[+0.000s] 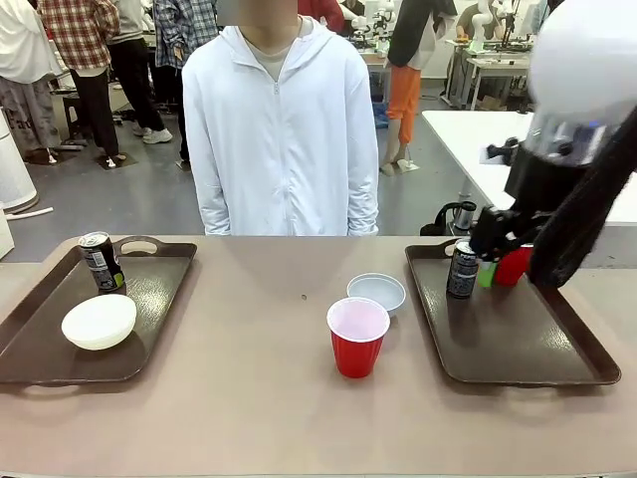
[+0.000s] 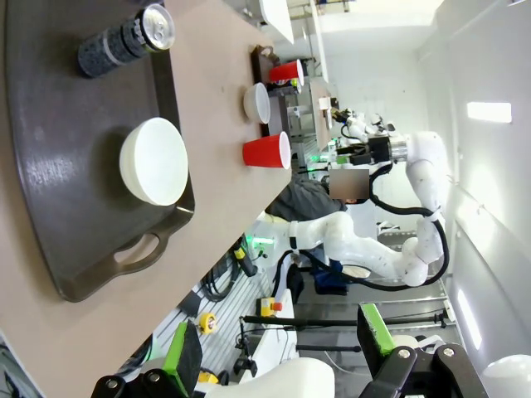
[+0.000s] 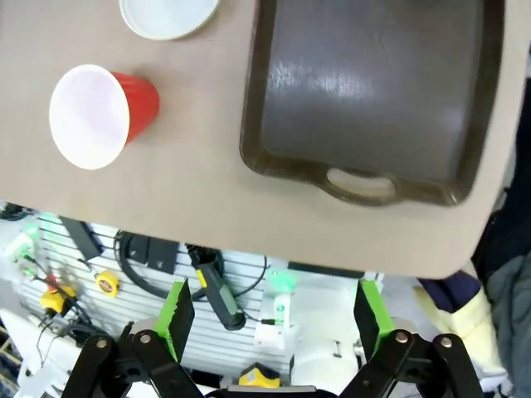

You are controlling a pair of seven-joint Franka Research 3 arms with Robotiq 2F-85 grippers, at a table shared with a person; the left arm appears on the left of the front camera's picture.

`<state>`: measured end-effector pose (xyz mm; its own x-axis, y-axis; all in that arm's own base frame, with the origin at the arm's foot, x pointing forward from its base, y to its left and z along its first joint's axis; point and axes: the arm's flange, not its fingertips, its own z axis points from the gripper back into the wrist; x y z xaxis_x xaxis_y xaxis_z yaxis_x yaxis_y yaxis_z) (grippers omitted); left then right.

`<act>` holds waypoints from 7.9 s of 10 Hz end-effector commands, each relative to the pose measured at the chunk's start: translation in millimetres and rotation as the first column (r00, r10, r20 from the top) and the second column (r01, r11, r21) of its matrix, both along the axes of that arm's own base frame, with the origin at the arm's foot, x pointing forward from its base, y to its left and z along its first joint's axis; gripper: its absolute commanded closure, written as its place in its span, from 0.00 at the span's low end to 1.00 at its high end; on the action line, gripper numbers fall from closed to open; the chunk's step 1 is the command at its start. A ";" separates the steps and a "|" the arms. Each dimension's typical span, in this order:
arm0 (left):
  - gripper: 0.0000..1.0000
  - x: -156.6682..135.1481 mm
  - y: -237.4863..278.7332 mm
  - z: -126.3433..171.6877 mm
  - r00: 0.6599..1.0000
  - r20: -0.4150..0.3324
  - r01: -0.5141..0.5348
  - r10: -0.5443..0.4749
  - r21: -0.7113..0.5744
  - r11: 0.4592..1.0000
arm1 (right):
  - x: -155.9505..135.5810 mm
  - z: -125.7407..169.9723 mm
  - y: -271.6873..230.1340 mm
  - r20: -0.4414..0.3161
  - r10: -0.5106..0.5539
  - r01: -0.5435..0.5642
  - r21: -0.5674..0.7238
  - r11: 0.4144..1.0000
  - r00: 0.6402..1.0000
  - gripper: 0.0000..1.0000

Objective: Prepare tableware on both trays.
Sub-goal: Pick up a Picnic Bowl from the table and place it on a Handle tray.

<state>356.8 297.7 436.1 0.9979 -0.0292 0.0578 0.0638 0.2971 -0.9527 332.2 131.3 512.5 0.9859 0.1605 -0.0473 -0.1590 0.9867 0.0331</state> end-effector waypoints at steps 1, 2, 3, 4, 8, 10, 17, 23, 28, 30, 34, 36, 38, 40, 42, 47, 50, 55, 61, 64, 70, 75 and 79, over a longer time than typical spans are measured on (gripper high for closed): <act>0.00 -3.5 -0.3 1.8 1.000 -0.009 -0.003 0.003 0.018 1.000 | 33.5 -19.7 21.3 0.000 0.065 -0.065 -0.030 0.997 0.998 0.00; 0.00 -3.5 -0.3 1.8 1.000 -0.009 -0.003 0.003 0.018 1.000 | 41.5 -28.3 27.2 0.022 0.086 -0.085 -0.025 0.996 0.996 0.00; 0.00 -3.5 -0.3 1.8 1.000 -0.009 -0.003 0.003 0.018 1.000 | 50.0 -34.7 30.9 0.057 0.089 -0.087 -0.029 0.996 0.994 0.00; 0.00 -3.5 -0.3 1.8 1.000 -0.009 -0.003 0.003 0.018 1.000 | 60.6 -41.2 34.6 0.080 0.075 -0.074 -0.026 0.997 0.994 0.00; 0.00 -3.5 -0.3 1.8 1.000 -0.009 -0.003 0.003 0.018 1.000 | 92.3 -61.7 56.0 0.120 0.098 -0.098 -0.013 0.995 0.988 0.00; 0.00 -3.5 -0.3 1.8 1.000 -0.009 -0.003 0.003 0.018 1.000 | 103.9 -71.4 66.0 0.115 0.123 -0.125 0.012 0.992 0.986 0.00; 0.00 -3.5 -0.3 1.8 1.000 -0.009 -0.003 0.003 0.018 1.000 | -46.4 -28.5 -43.6 -0.040 0.284 -0.280 0.094 0.955 0.958 0.00; 0.00 -3.5 -0.3 1.8 1.000 -0.009 -0.003 0.003 0.018 1.000 | -51.0 -31.4 -46.5 -0.063 0.263 -0.256 0.097 0.962 0.963 0.00; 0.00 -3.5 -0.3 1.8 1.000 -0.009 -0.003 0.003 0.018 1.000 | -30.8 -32.7 -26.5 -0.055 0.267 -0.264 0.060 0.963 0.962 0.00; 0.00 -3.5 -0.3 1.8 1.000 -0.009 -0.003 0.003 0.018 1.000 | 1.4 -25.8 16.7 -0.013 0.286 -0.286 -0.001 0.958 0.958 0.00; 0.00 -3.5 -0.3 1.8 1.000 -0.009 -0.003 0.003 0.018 1.000 | 67.1 -36.1 80.1 0.036 0.188 -0.186 -0.044 0.981 0.982 0.00; 0.00 -3.5 -0.3 1.8 1.000 -0.009 -0.003 0.003 0.018 1.000 | 98.6 -53.1 102.2 0.084 0.128 -0.119 -0.108 0.987 0.988 0.00; 0.00 -3.5 -0.3 1.8 1.000 -0.009 -0.003 0.003 0.018 1.000 | 113.7 -66.8 106.0 0.098 0.093 -0.087 -0.059 0.994 0.991 0.00; 0.00 -3.5 -0.3 1.8 1.000 -0.009 -0.003 0.003 0.018 1.000 | 107.0 -66.1 101.6 0.081 0.126 -0.123 -0.051 0.991 0.989 0.00; 0.00 -3.5 -0.3 1.8 1.000 -0.009 -0.003 0.003 0.018 1.000 | 107.0 -66.1 101.6 0.081 0.126 -0.123 -0.051 0.991 0.989 0.00; 0.00 -3.5 -0.3 1.8 1.000 -0.009 -0.003 0.003 0.018 1.000 | 136.0 -109.3 106.5 0.115 0.038 -0.039 0.005 0.999 0.993 0.00; 0.00 -3.5 -0.3 1.8 1.000 -0.009 -0.003 0.003 0.018 1.000 | 153.5 -132.1 111.3 0.156 -0.006 0.010 -0.021 1.000 0.988 0.00; 0.00 -3.5 -0.3 1.8 1.000 -0.009 -0.003 0.003 0.018 1.000 | 176.9 -161.3 107.6 0.144 -0.010 0.013 -0.019 1.000 0.990 0.02; 0.00 -3.5 -0.3 1.8 1.000 -0.009 -0.003 0.003 0.018 1.000 | 186.0 -172.1 100.2 0.123 -0.016 0.021 -0.037 0.999 0.992 0.86; 0.00 -3.5 -0.3 1.8 1.000 -0.009 -0.003 0.003 0.018 1.000 | 185.6 -172.4 98.2 0.116 -0.013 0.017 -0.039 0.999 0.993 1.00; 0.00 -3.5 -0.3 1.8 1.000 -0.009 -0.003 0.003 0.018 1.000 | 75.8 -69.8 97.7 0.122 0.086 -0.079 -0.062 0.995 0.989 1.00; 0.00 -3.5 -0.3 1.8 1.000 -0.009 -0.003 0.003 0.018 1.000 | 16.7 -66.7 16.0 0.133 -0.010 0.016 -0.047 0.999 0.991 1.00; 0.00 -3.5 -0.3 1.8 1.000 -0.009 -0.003 0.003 0.018 1.000 | 27.9 -105.8 -68.7 0.187 0.048 -0.028 -0.109 0.994 0.981 1.00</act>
<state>356.0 298.4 435.8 0.9980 -0.0271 0.0577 0.0632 0.2966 -0.9529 360.5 71.7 419.1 0.9783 0.1897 0.0832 -0.1827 0.9795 -0.0850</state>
